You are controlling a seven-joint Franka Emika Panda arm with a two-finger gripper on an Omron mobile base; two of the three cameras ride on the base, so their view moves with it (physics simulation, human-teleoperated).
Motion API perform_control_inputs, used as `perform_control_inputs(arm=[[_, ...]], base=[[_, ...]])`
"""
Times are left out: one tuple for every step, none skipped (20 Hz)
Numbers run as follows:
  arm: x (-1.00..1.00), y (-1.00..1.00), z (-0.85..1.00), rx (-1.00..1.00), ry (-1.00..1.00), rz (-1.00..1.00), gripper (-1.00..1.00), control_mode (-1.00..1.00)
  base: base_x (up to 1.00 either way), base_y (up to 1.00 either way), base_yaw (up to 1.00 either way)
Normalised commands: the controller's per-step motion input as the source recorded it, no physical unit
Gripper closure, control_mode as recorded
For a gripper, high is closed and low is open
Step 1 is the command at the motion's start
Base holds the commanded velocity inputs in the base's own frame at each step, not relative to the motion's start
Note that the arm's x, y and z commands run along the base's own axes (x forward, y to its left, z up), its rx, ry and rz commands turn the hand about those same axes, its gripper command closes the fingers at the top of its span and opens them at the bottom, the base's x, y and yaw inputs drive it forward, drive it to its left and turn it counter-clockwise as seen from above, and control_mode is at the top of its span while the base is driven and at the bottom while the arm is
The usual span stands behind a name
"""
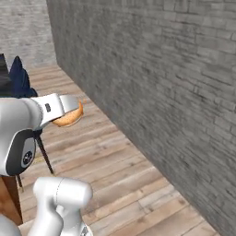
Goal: Take the donut and cupcake from the fridge and place them on the empty tray on the dining counter.
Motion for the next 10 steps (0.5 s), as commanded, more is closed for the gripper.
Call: perform_control_inputs(arm=[[0.00,0.00,0.00,0.00,0.00,0.00,1.00,1.00],[0.00,0.00,0.00,0.00,0.00,0.00,1.00,1.00],[0.00,0.00,0.00,0.00,0.00,0.00,1.00,1.00],[0.00,0.00,0.00,0.00,0.00,0.00,1.00,1.00],[0.00,0.00,0.00,0.00,0.00,0.00,1.00,1.00],[0.00,0.00,0.00,0.00,0.00,0.00,1.00,1.00],[0.00,0.00,0.00,0.00,0.00,0.00,1.00,1.00],[0.00,0.00,0.00,0.00,0.00,0.00,1.00,1.00],[0.00,0.00,0.00,0.00,0.00,0.00,1.00,1.00],[0.00,0.00,0.00,0.00,0.00,0.00,1.00,1.00]], base=[[1.00,0.00,0.53],[1.00,0.00,0.52],[1.00,0.00,0.52],[1.00,-0.01,0.53],[1.00,-0.14,0.55],[1.00,-0.22,0.55],[1.00,-0.23,0.55],[1.00,-0.21,0.55],[1.00,-0.20,0.56],[1.00,-0.19,0.57]])
